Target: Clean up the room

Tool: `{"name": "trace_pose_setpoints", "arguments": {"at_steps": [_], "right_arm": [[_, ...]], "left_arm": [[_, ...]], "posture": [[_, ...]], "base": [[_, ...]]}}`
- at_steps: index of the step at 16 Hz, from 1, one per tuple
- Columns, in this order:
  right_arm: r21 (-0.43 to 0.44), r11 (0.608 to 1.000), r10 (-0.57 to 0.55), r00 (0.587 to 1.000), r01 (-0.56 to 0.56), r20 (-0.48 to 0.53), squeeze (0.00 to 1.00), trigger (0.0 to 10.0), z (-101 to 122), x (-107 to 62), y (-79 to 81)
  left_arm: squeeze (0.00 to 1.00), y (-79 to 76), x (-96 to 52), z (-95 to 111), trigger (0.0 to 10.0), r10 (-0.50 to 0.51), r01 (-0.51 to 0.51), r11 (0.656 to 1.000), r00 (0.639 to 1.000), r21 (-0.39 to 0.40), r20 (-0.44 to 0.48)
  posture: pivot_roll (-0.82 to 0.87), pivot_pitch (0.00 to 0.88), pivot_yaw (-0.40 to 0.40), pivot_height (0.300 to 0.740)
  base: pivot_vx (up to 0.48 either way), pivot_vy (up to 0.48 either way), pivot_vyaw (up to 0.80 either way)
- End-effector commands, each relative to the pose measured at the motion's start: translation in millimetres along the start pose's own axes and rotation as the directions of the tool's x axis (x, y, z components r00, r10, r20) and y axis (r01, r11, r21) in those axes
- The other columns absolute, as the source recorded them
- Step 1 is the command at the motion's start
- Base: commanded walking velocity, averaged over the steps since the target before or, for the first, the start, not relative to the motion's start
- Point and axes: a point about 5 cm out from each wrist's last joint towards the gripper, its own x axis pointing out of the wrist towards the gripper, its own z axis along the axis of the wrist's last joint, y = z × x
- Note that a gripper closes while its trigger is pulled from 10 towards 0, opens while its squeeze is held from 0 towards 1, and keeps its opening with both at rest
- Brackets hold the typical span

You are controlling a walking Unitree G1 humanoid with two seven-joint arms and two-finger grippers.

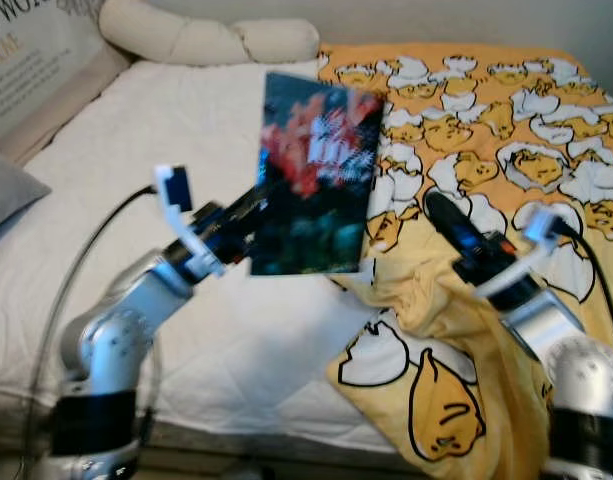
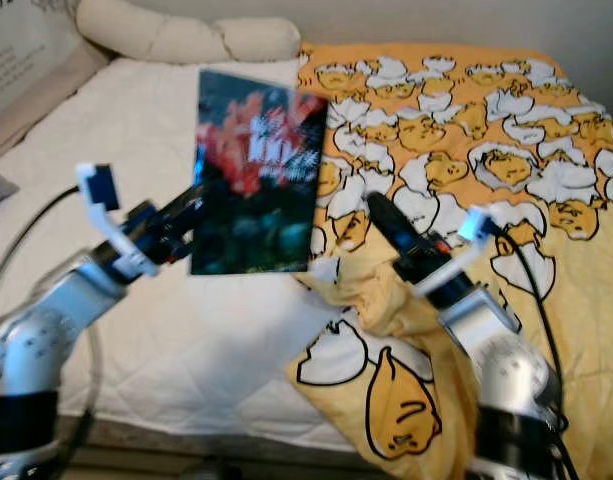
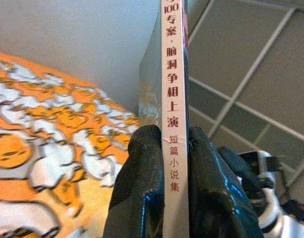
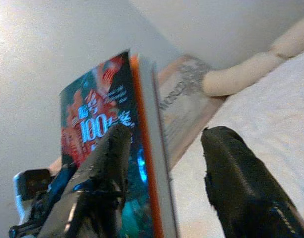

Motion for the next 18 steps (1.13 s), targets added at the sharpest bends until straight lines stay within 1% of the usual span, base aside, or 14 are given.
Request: {"name": "trace_pose_setpoints", "arguments": {"at_steps": [1, 2, 3, 4, 5, 6, 7, 8, 9, 11, 13, 15, 16, 18], "right_arm": [[-0.137, 0.988, -0.073, 0.996, 0.065, -0.058, 1.00, 10.0, -4, 2.5, 4.3], [-0.196, 0.976, -0.115, 0.990, 0.097, -0.085, 1.00, 10.0, -9, 4.4, 3.7], [-0.313, 0.931, -0.241, 0.959, 0.185, -0.150, 1.00, 10.0, -23, 9.7, -2.2], [-0.387, 0.890, -0.326, 0.931, 0.242, -0.168, 1.00, 10.0, -29, 11.2, -7.8], [-0.535, 0.787, -0.457, 0.873, 0.307, -0.171, 0.00, 10.0, -45, 12.4, -14.4], [-0.567, 0.746, -0.512, 0.845, 0.349, -0.155, 0.00, 10.0, -50, 11.6, -17.0], [-0.653, 0.663, -0.561, 0.820, 0.366, -0.111, 0.00, 10.0, -54, 9.5, -17.0], [-0.671, 0.608, -0.608, 0.793, 0.425, -0.048, 0.00, 10.0, -56, 6.2, -15.7], [-0.655, 0.584, -0.636, 0.772, 0.480, 0.000, 0.00, 10.0, -57, 2.5, -14.0], [-0.681, 0.535, -0.650, 0.759, 0.500, 0.047, 0.00, 10.0, -58, -0.8, -11.7], [-0.703, 0.484, -0.664, 0.742, 0.521, 0.093, 0.00, 10.0, -58, -5.6, -12.1], [-0.694, 0.465, -0.663, 0.736, 0.549, 0.138, 0.00, 10.0, -56, -6.1, -11.8], [-0.716, 0.414, -0.653, 0.731, 0.562, 0.196, 0.00, 10.0, -54, -6.0, -11.1], [-0.690, 0.488, -0.635, 0.760, 0.534, 0.138, 0.00, 10.0, -62, -4.4, -6.9]], "left_arm": [[0.00, 9.4, -5.6, -1, 10.0, 0.199, -0.168, 0.948, 0.976, 0.271, -0.092], [0.00, 14.0, -7.5, -6, 10.0, 0.273, -0.208, 0.904, 0.953, 0.375, -0.129], [0.00, 19.4, -12.1, -20, 10.0, 0.376, -0.254, 0.852, 0.905, 0.457, -0.198], [0.00, 20.3, -13.7, -24, 10.0, 0.396, -0.272, 0.847, 0.896, 0.456, -0.201], [0.00, 21.2, -18.4, -30, 10.0, 0.464, -0.331, 0.801, 0.869, 0.498, -0.170], [0.00, 21.7, -20.5, -31, 10.0, 0.496, -0.359, 0.771, 0.856, 0.527, -0.143], [0.00, 21.0, -23.5, -35, 10.0, 0.515, -0.375, 0.752, 0.848, 0.542, -0.127], [0.00, 20.6, -27.7, -42, 10.0, 0.531, -0.378, 0.733, 0.838, 0.566, -0.127], [0.00, 22.6, -32.1, -46, 10.0, 0.577, -0.418, 0.691, 0.810, 0.590, -0.101], [0.00, 23.5, -34.4, -47, 10.0, 0.619, -0.466, 0.654, 0.782, 0.595, -0.067], [0.00, 21.1, -34.6, -50, 10.0, 0.639, -0.501, 0.653, 0.767, 0.568, -0.056], [0.00, 17.7, -34.0, -54, 10.0, 0.628, -0.480, 0.660, 0.775, 0.577, -0.074], [0.00, 16.0, -33.7, -56, 10.0, 0.628, -0.477, 0.656, 0.775, 0.585, -0.072], [0.00, 15.6, -33.9, -55, 10.0, 0.642, -0.491, 0.645, 0.764, 0.586, -0.066]], "posture": [[0.02, 0.000, 0.056, 0.740], [0.02, 0.000, 0.056, 0.740], [0.01, 0.000, 0.052, 0.740], [0.01, 0.000, 0.052, 0.740], [0.01, 0.000, 0.039, 0.740], [0.01, 0.000, 0.034, 0.740], [0.02, 0.000, 0.028, 0.740], [0.01, 0.000, 0.022, 0.740], [0.01, 0.000, 0.021, 0.740], [0.00, 0.000, 0.022, 0.740], [0.00, 0.000, 0.028, 0.740], [0.00, 0.000, 0.031, 0.740], [0.00, 0.000, 0.032, 0.740], [0.01, 0.000, 0.026, 0.740]], "base": [[0.000, 0.000, 0.00], [0.000, 0.000, 0.00], [0.000, 0.000, 0.00], [0.000, 0.000, 0.00], [0.000, 0.000, 0.00], [0.000, 0.000, 0.00], [0.000, 0.000, 0.00], [0.000, 0.360, 0.00], [0.000, 0.375, 0.00], [0.000, 0.364, 0.00], [0.000, 0.358, 0.00], [0.000, 0.362, 0.00], [0.000, 0.371, 0.00], [0.000, 0.369, 0.00]]}}
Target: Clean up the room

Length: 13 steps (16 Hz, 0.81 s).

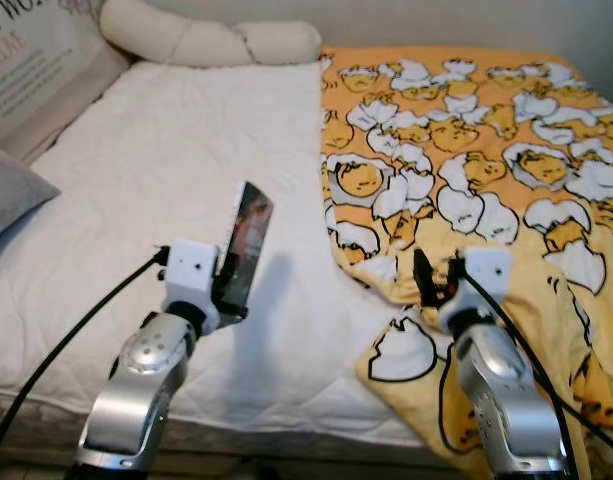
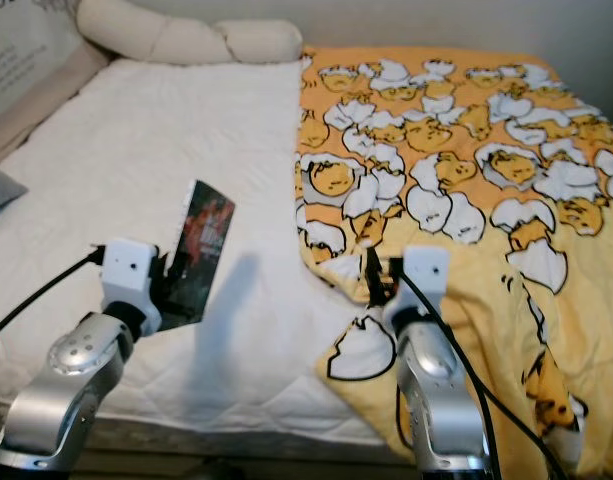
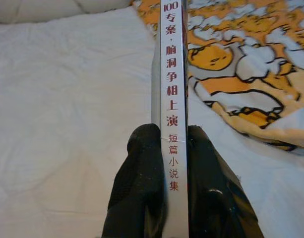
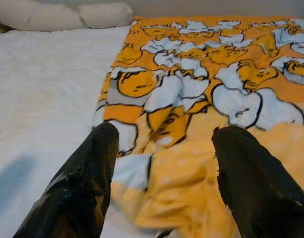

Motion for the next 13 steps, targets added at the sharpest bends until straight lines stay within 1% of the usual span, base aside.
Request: {"name": "trace_pose_setpoints", "arguments": {"at_steps": [1, 3, 4, 5, 8, 13], "right_arm": [[0.052, 0.995, 0.085, 0.996, -0.085, -0.005, 0.00, 10.0, 3, -0.9, 10.0], [0.091, 0.988, 0.123, 0.992, -0.121, -0.016, 0.00, 10.0, 2, -1.6, 15.8], [0.057, 0.992, 0.117, 0.993, -0.117, -0.007, 0.00, 10.0, 2, -0.7, 17.3], [0.053, 0.991, 0.124, 0.992, -0.123, -0.007, 0.00, 10.0, 1, -0.4, 18.7], [0.079, 0.988, 0.137, 0.990, -0.135, -0.030, 0.00, 10.0, -2, -0.6, 19.1], [0.067, 0.988, 0.143, 0.988, -0.139, -0.062, 0.00, 10.0, -8, -1.3, 19.0]], "left_arm": [[0.00, 3.4, -0.4, 12, 10.0, 0.020, -0.020, 1.000, 0.999, 0.012, 0.044], [0.00, 4.0, 0.6, 15, 10.0, 0.022, -0.023, 1.000, 0.999, 0.012, 0.049], [0.00, 3.6, 1.3, 17, 10.0, 0.019, -0.019, 1.000, 0.998, 0.011, 0.065], [0.00, 2.8, 1.7, 19, 10.0, 0.011, -0.012, 1.000, 0.997, 0.009, 0.073], [0.00, 2.5, 1.8, 19, 10.0, 0.006, -0.006, 1.000, 0.997, 0.006, 0.071], [0.00, 5.2, -1.0, 16, 10.0, 0.018, -0.018, 1.000, 0.998, 0.007, 0.061]], "posture": [[0.01, 0.000, 0.025, 0.740], [0.01, 0.000, 0.025, 0.740], [0.01, 0.000, 0.026, 0.740], [0.01, 0.000, 0.028, 0.740], [0.01, 0.000, 0.032, 0.740], [0.02, 0.000, 0.028, 0.740]], "base": [[0.000, 0.368, 0.00], [0.000, 0.369, 0.00], [0.000, 0.371, 0.00], [0.000, 0.386, 0.00], [0.000, 0.404, 0.00], [0.000, 0.408, 0.00]]}}
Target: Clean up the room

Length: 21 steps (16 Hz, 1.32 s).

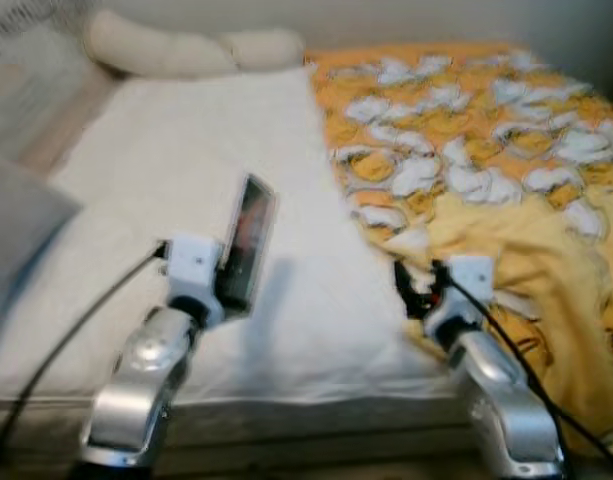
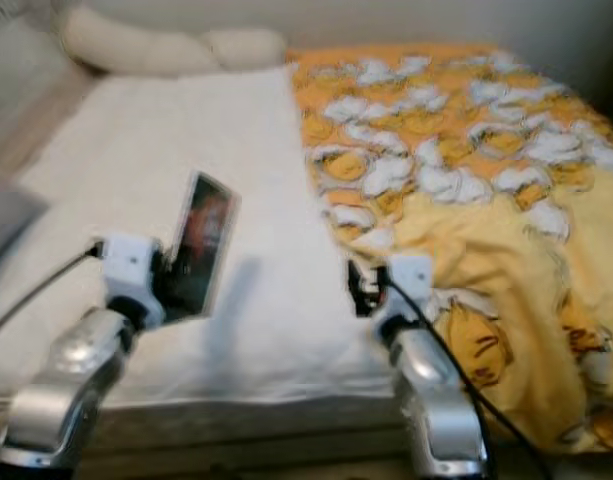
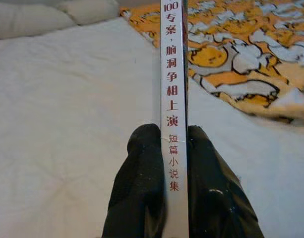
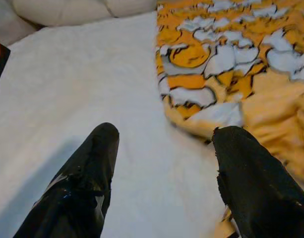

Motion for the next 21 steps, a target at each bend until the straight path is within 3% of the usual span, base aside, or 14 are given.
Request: {"name": "trace_pose_setpoints", "arguments": {"at_steps": [1, 16, 18, 21], "right_arm": [[0.018, 1.000, 0.022, 1.000, -0.022, 0.004, 0.00, 10.0, 2.3, 1.9, 6.6], [0.011, 1.000, 0.020, 1.000, -0.020, 0.006, 0.00, 10.0, 1.5, 6.9, 13.1], [0.009, 1.000, 0.012, 1.000, -0.012, 0.009, 0.00, 10.0, 3.0, 7.6, 12.4], [0.023, 0.999, 0.042, 0.999, -0.042, 0.015, 0.00, 10.0, 4.4, 7.9, 14.3]], "left_arm": [[0.00, 7.1, -2.2, 12.1, 10.0, 0.024, -0.026, 0.999, 0.998, 0.031, 0.049], [0.00, 10.3, -6.1, 11.2, 10.0, 0.024, -0.027, 0.998, 0.998, 0.064, 0.049], [0.00, 12.5, -6.8, 14.1, 10.0, 0.064, -0.065, 0.998, 0.996, 0.010, 0.070], [0.00, 14.1, -6.3, 17.6, 10.0, 0.047, -0.049, 0.998, 0.995, 0.026, 0.093]], "posture": [[0.03, 0.000, 0.025, 0.740], [0.04, 0.000, 0.011, 0.740], [0.04, 0.000, 0.010, 0.740], [0.05, 0.000, 0.007, 0.740]], "base": [[0.000, 0.409, 0.00], [0.000, 0.401, 0.00], [0.000, 0.000, 0.00], [0.000, 0.000, 0.00]]}}
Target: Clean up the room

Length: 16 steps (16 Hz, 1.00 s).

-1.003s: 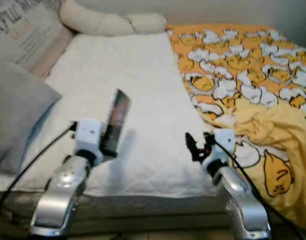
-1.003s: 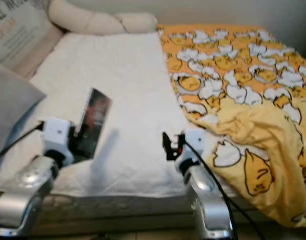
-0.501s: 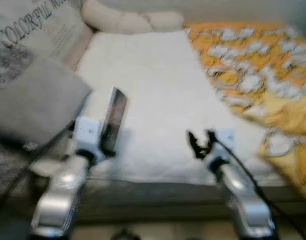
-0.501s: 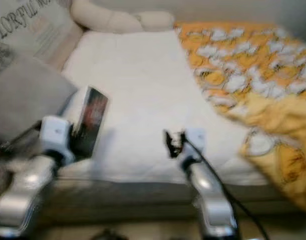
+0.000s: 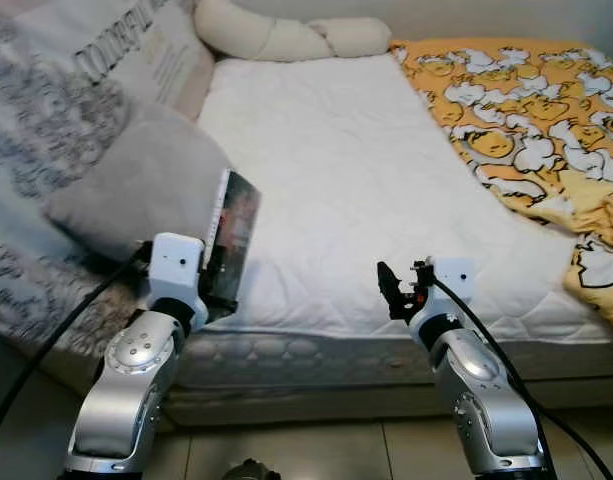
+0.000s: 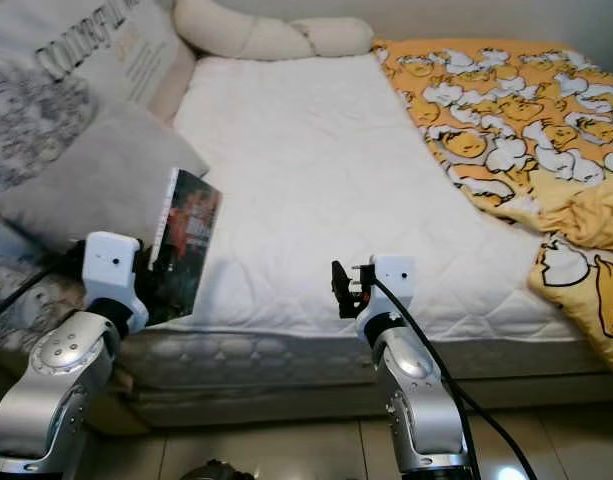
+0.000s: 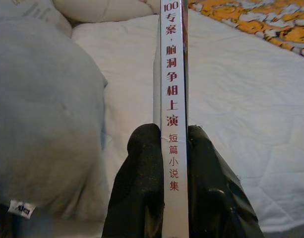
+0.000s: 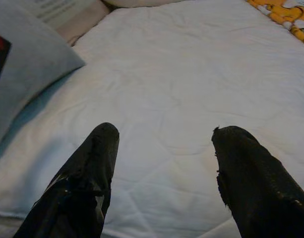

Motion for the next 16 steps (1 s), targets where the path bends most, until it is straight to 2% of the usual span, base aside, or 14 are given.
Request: {"name": "trace_pose_setpoints", "arguments": {"at_steps": [1, 16], "right_arm": [[0.001, 1.000, 0.007, 1.000, -0.007, 0.021, 0.00, 10.0, 4.8, 0.0, 0.4], [0.010, 1.000, -0.005, 0.999, 0.005, 0.038, 0.00, 10.0, 7.7, 1.4, -4.3]], "left_arm": [[0.00, 0.2, 1.2, 15.1, 10.0, -0.012, 0.011, 1.000, 0.997, 0.011, 0.076], [0.00, -8.9, 7.5, 15.9, 10.0, -0.068, 0.067, 0.998, 0.995, 0.023, 0.078]], "posture": [[0.05, 0.000, 0.007, 0.740], [0.03, 0.000, 0.008, 0.740]], "base": [[0.000, 0.000, 0.00], [0.352, 0.000, 0.00]]}}
